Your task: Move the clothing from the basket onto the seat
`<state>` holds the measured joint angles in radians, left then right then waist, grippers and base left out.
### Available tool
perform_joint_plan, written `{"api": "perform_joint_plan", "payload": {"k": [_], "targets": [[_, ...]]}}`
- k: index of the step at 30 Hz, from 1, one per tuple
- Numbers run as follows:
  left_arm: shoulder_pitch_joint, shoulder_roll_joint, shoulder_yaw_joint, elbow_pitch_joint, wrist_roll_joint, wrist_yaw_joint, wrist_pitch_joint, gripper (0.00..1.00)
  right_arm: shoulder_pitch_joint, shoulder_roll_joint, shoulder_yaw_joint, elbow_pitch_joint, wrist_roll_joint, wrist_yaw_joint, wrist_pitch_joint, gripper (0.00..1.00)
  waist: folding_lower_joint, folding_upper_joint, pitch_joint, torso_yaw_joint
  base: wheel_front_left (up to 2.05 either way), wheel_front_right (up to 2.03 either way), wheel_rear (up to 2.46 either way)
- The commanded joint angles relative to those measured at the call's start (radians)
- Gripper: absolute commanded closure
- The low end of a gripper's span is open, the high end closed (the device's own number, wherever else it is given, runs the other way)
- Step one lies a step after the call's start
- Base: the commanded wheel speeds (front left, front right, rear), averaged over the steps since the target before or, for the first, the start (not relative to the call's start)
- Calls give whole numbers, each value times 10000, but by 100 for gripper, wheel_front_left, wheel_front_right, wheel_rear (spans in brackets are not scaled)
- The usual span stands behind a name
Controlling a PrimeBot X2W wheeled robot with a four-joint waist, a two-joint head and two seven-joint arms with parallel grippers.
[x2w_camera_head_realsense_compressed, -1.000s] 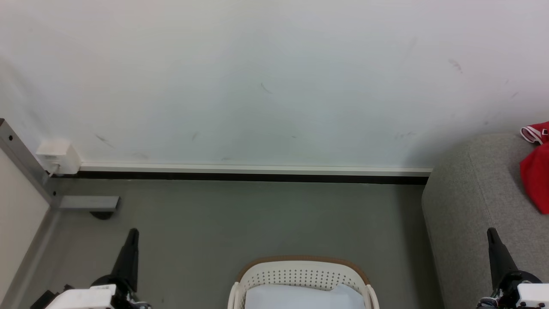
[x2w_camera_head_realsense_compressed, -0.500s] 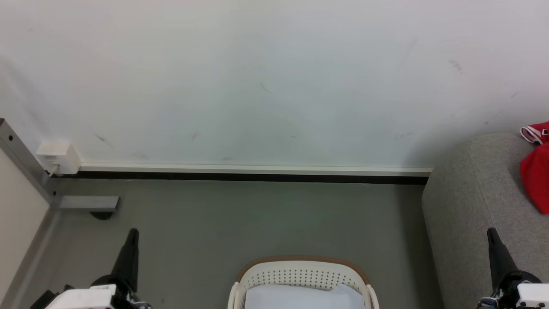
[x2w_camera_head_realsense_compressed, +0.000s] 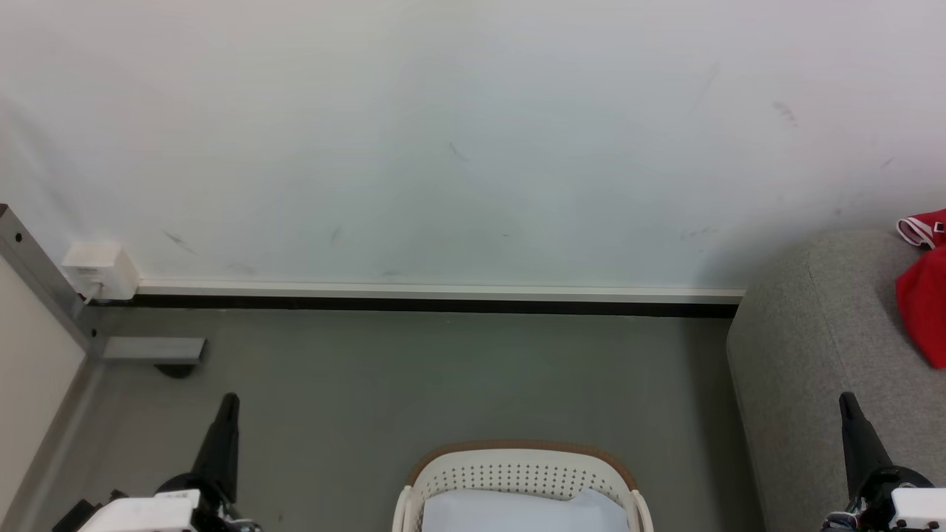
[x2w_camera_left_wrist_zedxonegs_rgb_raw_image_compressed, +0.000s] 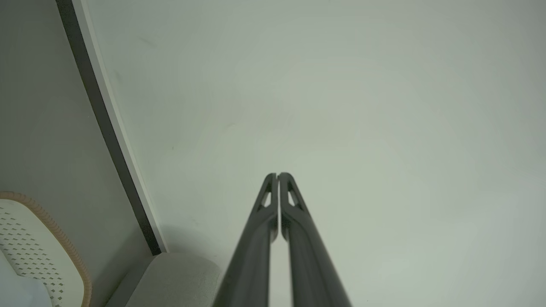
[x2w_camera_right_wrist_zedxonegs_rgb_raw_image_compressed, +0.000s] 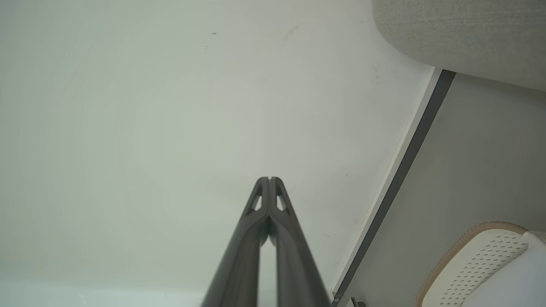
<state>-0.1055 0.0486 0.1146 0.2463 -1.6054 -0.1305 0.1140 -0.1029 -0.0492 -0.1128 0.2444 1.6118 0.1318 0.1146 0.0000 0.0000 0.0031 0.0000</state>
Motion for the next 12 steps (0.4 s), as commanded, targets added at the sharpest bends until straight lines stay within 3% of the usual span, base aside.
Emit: {"api": "perform_joint_plan", "payload": {"k": [1, 12], "targets": [[-74, 21, 21, -27, -138, -23, 37, 100, -135, -19, -25, 25, 21, -21, 26, 100, 0, 0, 0, 0, 0, 0, 0], [-74, 21, 22, -27, -139, -23, 37, 100, -134, -19, -26, 25, 20, -23, 26, 100, 0, 0, 0, 0, 0, 0, 0]]}}
